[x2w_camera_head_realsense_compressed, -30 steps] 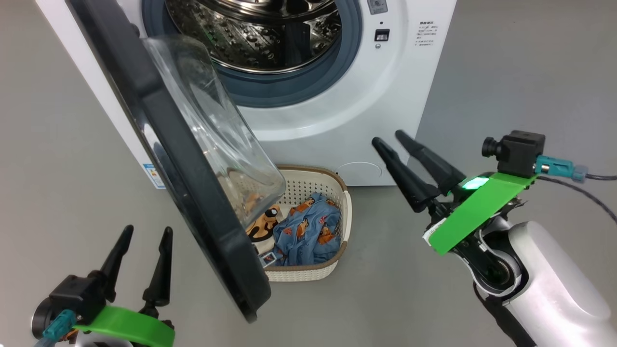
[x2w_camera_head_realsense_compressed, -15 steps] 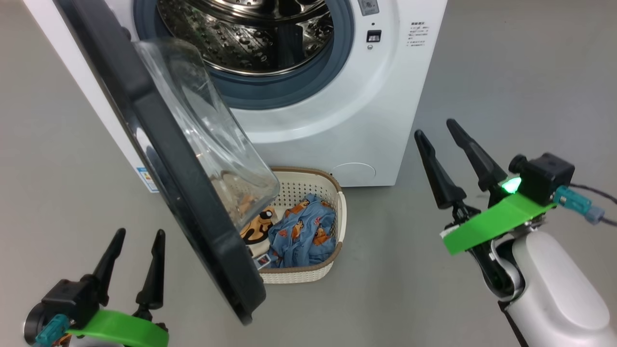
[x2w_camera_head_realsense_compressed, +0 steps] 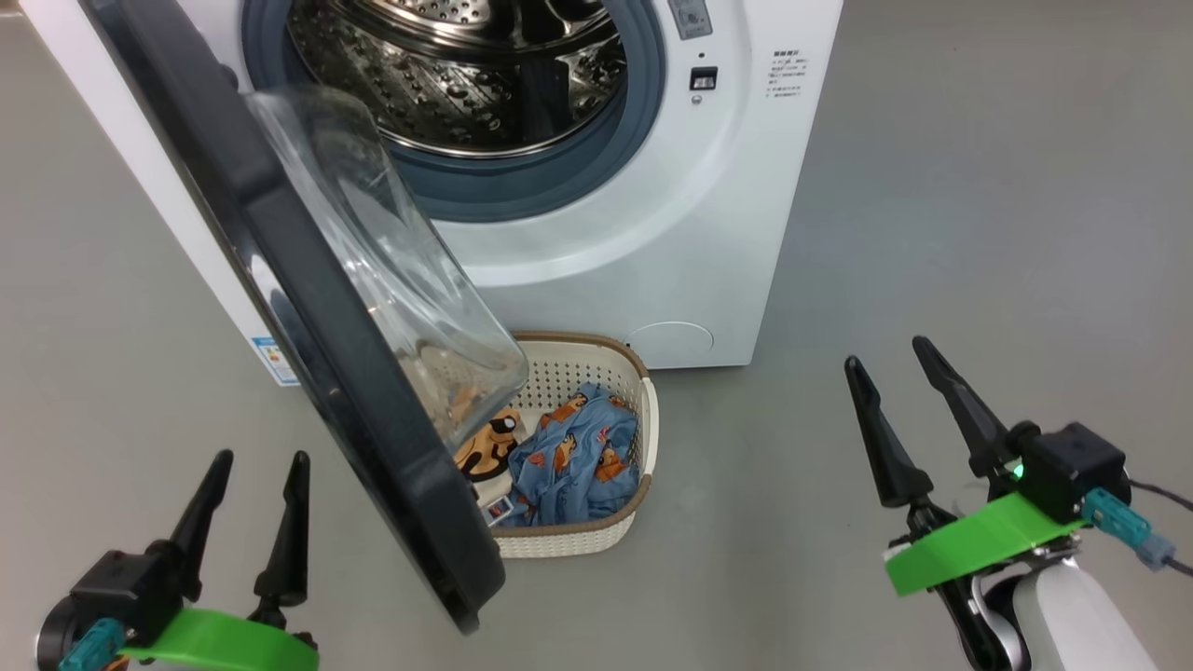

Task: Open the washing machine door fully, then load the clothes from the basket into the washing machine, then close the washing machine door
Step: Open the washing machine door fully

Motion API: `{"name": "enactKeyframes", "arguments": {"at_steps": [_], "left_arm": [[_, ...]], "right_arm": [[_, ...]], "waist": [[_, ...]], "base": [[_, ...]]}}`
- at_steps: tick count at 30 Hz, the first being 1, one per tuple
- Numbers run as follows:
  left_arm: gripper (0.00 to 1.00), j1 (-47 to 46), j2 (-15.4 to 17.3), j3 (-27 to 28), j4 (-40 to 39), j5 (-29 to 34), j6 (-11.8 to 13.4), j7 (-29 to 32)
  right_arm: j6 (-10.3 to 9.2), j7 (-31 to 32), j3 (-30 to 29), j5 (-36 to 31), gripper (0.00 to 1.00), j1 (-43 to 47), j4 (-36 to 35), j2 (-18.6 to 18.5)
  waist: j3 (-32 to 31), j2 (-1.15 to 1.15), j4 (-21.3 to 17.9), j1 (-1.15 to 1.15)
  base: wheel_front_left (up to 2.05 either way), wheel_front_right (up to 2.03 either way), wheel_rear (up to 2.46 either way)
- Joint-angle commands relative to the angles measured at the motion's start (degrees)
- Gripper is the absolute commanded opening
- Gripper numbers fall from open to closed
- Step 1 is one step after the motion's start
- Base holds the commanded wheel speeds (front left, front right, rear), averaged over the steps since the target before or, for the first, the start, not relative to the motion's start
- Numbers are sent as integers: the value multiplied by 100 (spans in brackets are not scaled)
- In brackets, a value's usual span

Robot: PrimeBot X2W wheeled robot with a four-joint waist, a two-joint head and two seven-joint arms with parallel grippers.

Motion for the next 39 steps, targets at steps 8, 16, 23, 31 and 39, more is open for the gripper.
{"name": "enactKeyframes", "arguments": {"at_steps": [8,16,23,31,39], "left_arm": [[100,107,26,291,-186,111,-9,-36],[100,284,-90,394,-231,204,-9,-36],[100,378,-182,495,-284,260,-9,-36],[100,403,-240,561,-278,287,-9,-36],[100,387,-252,533,-321,330,-9,-36]], "right_arm": [[10,-68,-389,-345,100,770,-391,356],[10,-68,-505,-642,100,1206,-520,486],[10,-68,-576,-775,100,1319,-564,538],[10,-69,-632,-793,100,1313,-554,573],[10,-69,-702,-792,100,1285,-525,601]], "waist": [[-132,0,11,0],[-214,0,-1,0],[-208,0,3,0],[-202,0,23,0],[-168,0,34,0]], "base": [[0,0,0],[0,0,0],[0,0,0],[0,0,0],[0,0,0]]}}
